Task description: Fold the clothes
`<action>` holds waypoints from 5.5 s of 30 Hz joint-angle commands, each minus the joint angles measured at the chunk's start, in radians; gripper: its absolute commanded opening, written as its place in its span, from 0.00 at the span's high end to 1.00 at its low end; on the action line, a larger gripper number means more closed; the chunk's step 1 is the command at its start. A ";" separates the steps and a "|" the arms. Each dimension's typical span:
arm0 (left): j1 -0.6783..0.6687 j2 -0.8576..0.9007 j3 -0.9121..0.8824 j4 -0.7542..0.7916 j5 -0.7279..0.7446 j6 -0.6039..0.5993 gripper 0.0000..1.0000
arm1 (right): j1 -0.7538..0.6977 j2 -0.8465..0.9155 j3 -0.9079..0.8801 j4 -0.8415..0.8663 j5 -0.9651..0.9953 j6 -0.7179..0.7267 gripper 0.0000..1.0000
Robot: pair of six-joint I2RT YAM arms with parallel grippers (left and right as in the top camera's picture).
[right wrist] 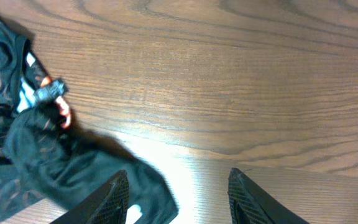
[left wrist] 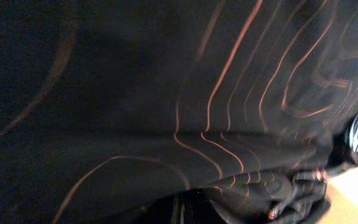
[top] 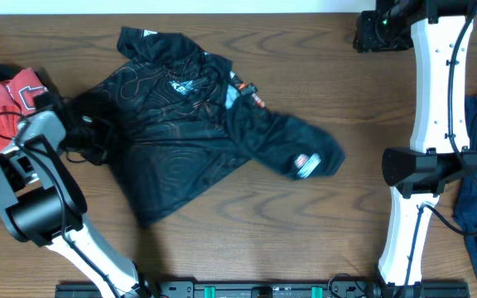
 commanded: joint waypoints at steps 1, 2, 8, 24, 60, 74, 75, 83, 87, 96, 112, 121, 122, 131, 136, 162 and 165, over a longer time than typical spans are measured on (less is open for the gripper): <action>0.010 0.085 0.020 0.015 -0.264 0.034 0.94 | -0.002 -0.028 -0.001 -0.003 -0.007 -0.011 0.46; 0.009 0.085 0.037 0.010 -0.264 0.034 0.94 | -0.002 -0.028 -0.001 -0.004 -0.007 -0.011 0.44; -0.051 0.075 0.165 -0.114 -0.237 0.080 0.40 | -0.002 -0.028 -0.001 -0.013 -0.008 -0.021 0.35; -0.230 -0.270 0.224 -0.323 -0.250 0.068 0.30 | -0.005 -0.028 -0.007 -0.033 -0.008 -0.053 0.45; -0.283 -0.379 0.013 -0.412 -0.365 0.151 0.28 | 0.500 -0.028 -0.774 0.219 -0.359 -0.220 0.35; -0.283 -0.379 0.013 -0.412 -0.360 0.151 0.29 | 0.484 -0.028 -0.855 0.481 -0.359 -0.224 0.27; -0.283 -0.379 0.013 -0.412 -0.360 0.151 0.29 | 0.481 -0.028 -0.855 0.493 -0.359 -0.224 0.26; -0.283 -0.379 0.013 -0.408 -0.360 0.151 0.28 | 0.453 -0.028 -0.857 0.511 -0.359 -0.225 0.23; -0.283 -0.379 0.013 -0.407 -0.361 0.154 0.28 | 0.458 -0.028 -0.875 0.513 -0.360 -0.243 0.29; -0.283 -0.379 0.013 -0.406 -0.361 0.154 0.29 | 0.483 -0.028 -0.973 0.569 -0.377 -0.251 0.57; -0.283 -0.379 0.013 -0.405 -0.361 0.154 0.29 | 0.309 -0.119 -0.926 0.571 -0.309 -0.186 0.99; -0.283 -0.379 0.013 -0.397 -0.360 0.154 0.28 | 0.124 -0.212 -0.926 0.544 -0.301 -0.175 0.99; -0.283 -0.379 0.013 -0.398 -0.360 0.154 0.29 | 0.112 -0.212 -0.926 0.536 -0.284 -0.176 0.99; -0.330 -0.379 0.012 -0.438 -0.331 0.171 0.29 | 0.076 -0.211 -0.926 0.521 -0.204 -0.175 0.99; -0.442 -0.379 0.003 -0.475 -0.330 0.173 0.28 | 0.074 -0.211 -0.926 0.533 -0.205 -0.175 0.99; -0.922 -0.380 -0.479 -0.097 -0.282 -0.032 0.22 | 0.008 -0.211 -0.926 0.525 -0.251 -0.171 0.99; -0.964 -0.380 -0.479 -0.097 -0.274 -0.067 0.21 | 0.008 -0.211 -0.926 0.527 -0.252 -0.171 0.99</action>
